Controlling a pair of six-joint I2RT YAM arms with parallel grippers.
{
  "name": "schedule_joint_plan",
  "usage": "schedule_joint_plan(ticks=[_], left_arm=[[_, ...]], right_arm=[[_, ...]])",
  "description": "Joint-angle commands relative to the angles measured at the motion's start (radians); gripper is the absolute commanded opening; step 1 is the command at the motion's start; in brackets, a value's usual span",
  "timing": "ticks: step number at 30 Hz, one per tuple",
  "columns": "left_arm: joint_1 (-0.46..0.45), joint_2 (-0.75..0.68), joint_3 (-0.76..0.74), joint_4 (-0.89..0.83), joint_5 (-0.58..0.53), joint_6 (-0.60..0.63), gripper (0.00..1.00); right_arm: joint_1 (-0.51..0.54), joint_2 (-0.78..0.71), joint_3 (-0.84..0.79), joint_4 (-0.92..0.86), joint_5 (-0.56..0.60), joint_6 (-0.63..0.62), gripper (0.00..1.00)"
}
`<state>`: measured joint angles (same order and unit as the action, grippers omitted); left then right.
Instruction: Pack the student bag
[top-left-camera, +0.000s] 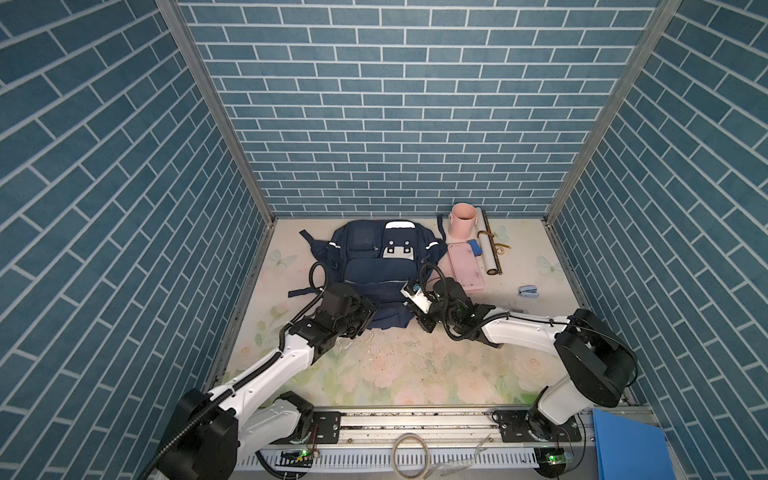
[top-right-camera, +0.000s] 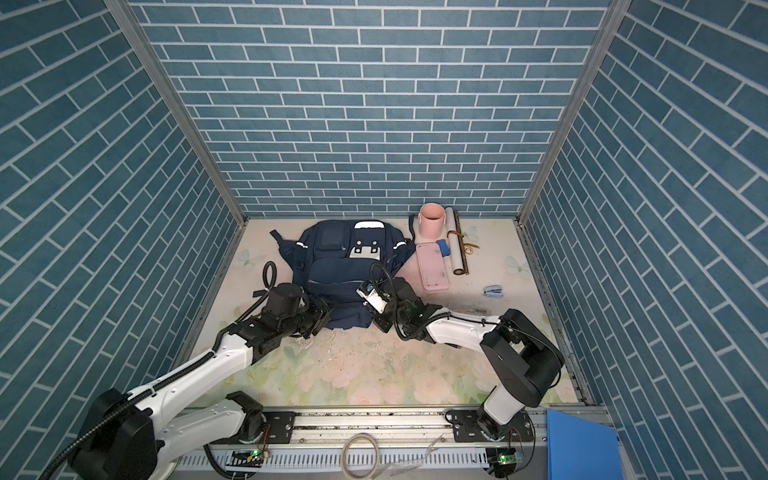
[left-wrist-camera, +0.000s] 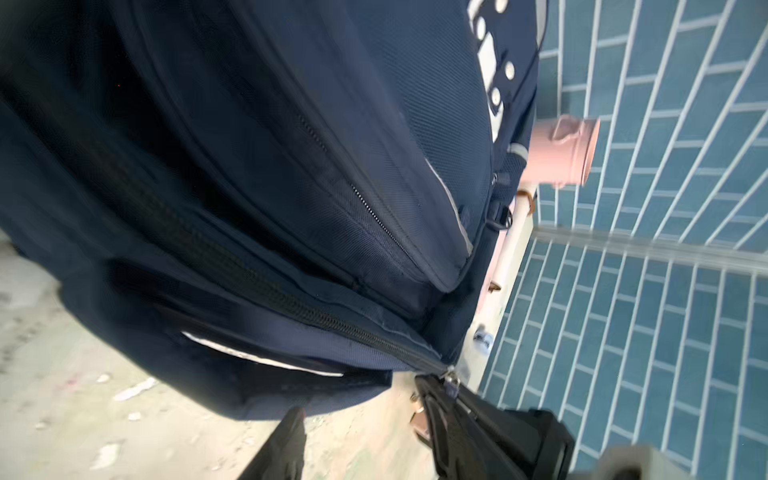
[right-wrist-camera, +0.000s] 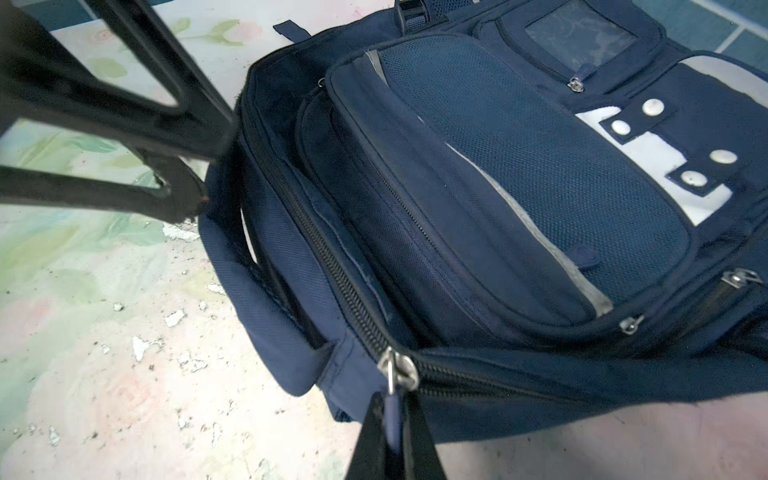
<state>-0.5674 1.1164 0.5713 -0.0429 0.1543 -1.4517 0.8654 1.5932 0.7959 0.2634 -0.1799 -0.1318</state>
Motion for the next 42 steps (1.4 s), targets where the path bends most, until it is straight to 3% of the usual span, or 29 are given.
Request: schedule_joint_plan(ticks=[1,6,16,19,25,26,34,42], left_arm=[[-0.063,0.045,0.012,0.105,-0.131,-0.147,0.56],[-0.110,0.122,0.021,0.146,-0.169,-0.200,0.56],[-0.121,0.213,0.004,0.186,-0.213,-0.241,0.53],[-0.120,0.242,-0.005,0.195,-0.198,-0.230,0.41],[-0.111,0.211,-0.042,0.211,-0.192,-0.203,0.01],[-0.104,0.195,-0.051,0.213,-0.187,-0.194,0.00],[-0.039,0.032,-0.109,0.174,-0.110,-0.131,0.00],[-0.008,-0.126,-0.127,0.106,-0.104,-0.124,0.00]], right_arm=[[0.032,-0.030,-0.016,0.040,0.008,-0.038,0.00],[0.072,-0.027,-0.027,0.052,0.065,-0.063,0.00],[0.135,-0.027,-0.069,0.118,0.181,-0.113,0.00],[0.147,-0.023,-0.079,0.137,0.216,-0.120,0.00],[0.147,-0.034,-0.104,0.163,0.264,-0.108,0.00],[0.144,-0.037,-0.112,0.169,0.271,-0.107,0.00],[-0.033,-0.063,-0.152,0.146,0.173,-0.027,0.00],[-0.246,0.032,-0.075,0.096,0.129,0.034,0.00]])
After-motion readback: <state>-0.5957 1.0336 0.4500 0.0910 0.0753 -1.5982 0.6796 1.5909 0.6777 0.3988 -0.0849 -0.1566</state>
